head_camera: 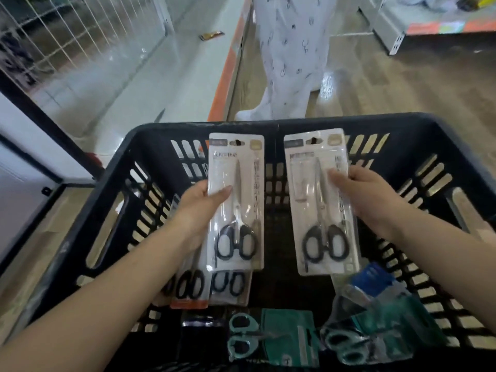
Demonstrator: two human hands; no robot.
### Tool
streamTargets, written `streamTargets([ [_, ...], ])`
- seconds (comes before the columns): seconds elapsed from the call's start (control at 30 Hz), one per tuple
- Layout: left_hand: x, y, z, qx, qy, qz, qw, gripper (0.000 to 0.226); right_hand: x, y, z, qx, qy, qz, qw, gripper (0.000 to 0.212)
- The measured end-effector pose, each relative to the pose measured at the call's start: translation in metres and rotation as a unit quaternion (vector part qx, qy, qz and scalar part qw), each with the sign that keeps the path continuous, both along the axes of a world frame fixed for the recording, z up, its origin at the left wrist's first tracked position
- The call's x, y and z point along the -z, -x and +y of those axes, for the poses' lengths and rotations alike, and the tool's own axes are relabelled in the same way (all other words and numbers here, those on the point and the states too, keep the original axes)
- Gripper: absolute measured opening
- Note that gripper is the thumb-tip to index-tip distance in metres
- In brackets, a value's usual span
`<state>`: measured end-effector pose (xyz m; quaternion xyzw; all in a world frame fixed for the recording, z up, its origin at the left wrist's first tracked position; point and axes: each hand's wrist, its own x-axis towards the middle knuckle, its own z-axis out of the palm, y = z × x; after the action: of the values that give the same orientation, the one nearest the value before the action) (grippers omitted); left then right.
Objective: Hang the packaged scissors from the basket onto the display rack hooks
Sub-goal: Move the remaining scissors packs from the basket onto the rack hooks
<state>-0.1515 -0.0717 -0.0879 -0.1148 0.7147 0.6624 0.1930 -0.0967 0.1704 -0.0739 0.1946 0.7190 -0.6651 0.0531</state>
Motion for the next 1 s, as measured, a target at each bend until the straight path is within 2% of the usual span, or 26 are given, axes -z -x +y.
streamTargets([
  [0.17, 0.018, 0.001, -0.001, 0.005, 0.013, -0.001, 1.0, 0.011, 0.026, -0.003, -0.009, 0.016, -0.002, -0.048, 0.999, 0.018],
  [0.37, 0.03, 0.003, 0.003, -0.002, 0.038, -0.029, 0.999, 0.015, 0.049, -0.002, -0.008, 0.009, -0.051, -0.087, 0.995, 0.02],
  [0.63, 0.04, -0.013, 0.001, -0.012, 0.146, -0.097, 0.984, 0.024, 0.059, -0.016, -0.009, 0.04, -0.09, -0.22, 0.97, 0.015],
  [0.73, 0.018, -0.016, 0.002, -0.017, 0.172, -0.134, 0.976, 0.028, 0.032, -0.011, -0.012, 0.034, -0.073, -0.235, 0.969, 0.014],
  [0.83, -0.024, -0.01, 0.0, -0.033, 0.148, -0.162, 0.975, 0.025, -0.017, 0.001, -0.023, 0.021, -0.073, -0.245, 0.967, 0.014],
  [1.0, -0.15, 0.009, -0.009, -0.067, 0.146, -0.121, 0.98, 0.013, -0.147, 0.042, -0.045, -0.054, -0.097, -0.222, 0.969, 0.015],
])
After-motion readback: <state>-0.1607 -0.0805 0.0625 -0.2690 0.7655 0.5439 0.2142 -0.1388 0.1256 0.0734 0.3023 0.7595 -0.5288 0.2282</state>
